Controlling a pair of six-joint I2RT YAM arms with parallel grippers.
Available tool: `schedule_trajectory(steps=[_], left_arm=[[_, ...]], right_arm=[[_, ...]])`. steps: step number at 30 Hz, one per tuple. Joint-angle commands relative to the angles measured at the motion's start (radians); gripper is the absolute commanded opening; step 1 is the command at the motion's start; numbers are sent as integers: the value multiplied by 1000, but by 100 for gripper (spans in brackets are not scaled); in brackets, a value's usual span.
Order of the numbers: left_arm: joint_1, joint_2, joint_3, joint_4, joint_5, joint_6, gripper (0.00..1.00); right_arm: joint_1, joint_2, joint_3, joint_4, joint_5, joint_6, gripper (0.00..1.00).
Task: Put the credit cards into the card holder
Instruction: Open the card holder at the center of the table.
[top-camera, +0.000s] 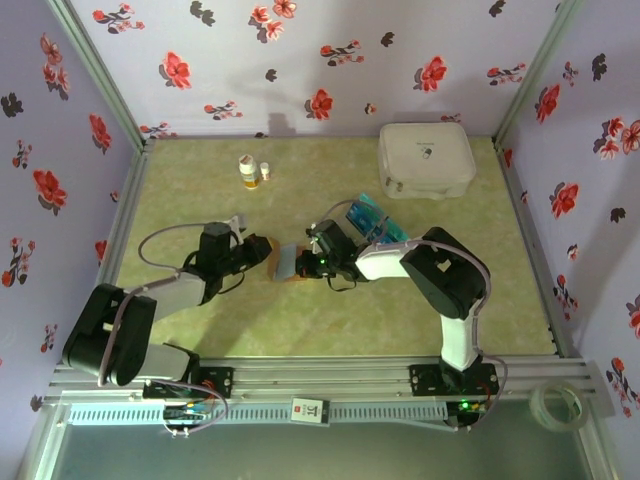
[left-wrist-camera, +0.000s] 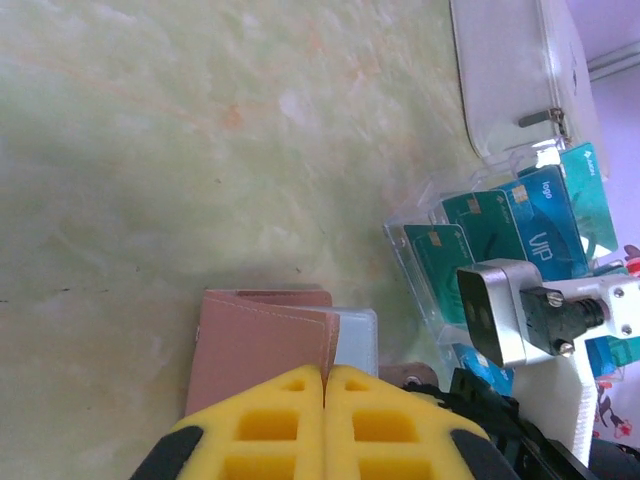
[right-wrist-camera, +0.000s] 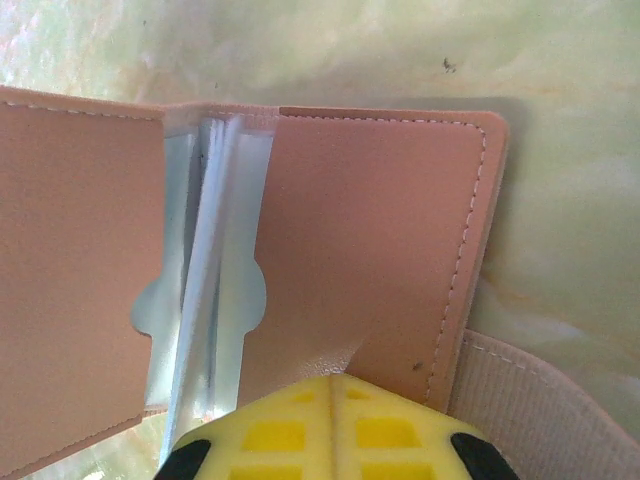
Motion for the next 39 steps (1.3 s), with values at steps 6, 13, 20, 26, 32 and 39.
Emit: schedule_trajectory(steps=[6, 13, 20, 26, 32, 39], left_arm=[[8, -33, 40, -159, -44, 71, 0], [22, -57, 49, -217, -31, 114, 0], [23, -55, 48, -229, -24, 120, 0], [25, -47, 47, -236, -24, 135, 0], [36, -25, 49, -248, -28, 159, 0], [48, -5, 69, -350, -93, 245, 0]], right_arm=[[6, -67, -48, -157, 36, -10, 0], [3, -200, -29, -266, 75, -52, 0], [9, -204, 39, -321, 83, -77, 0], [49, -112, 126, -340, 77, -89, 0], [56, -38, 133, -320, 90, -85, 0], [21, -34, 35, -258, 120, -66, 0]])
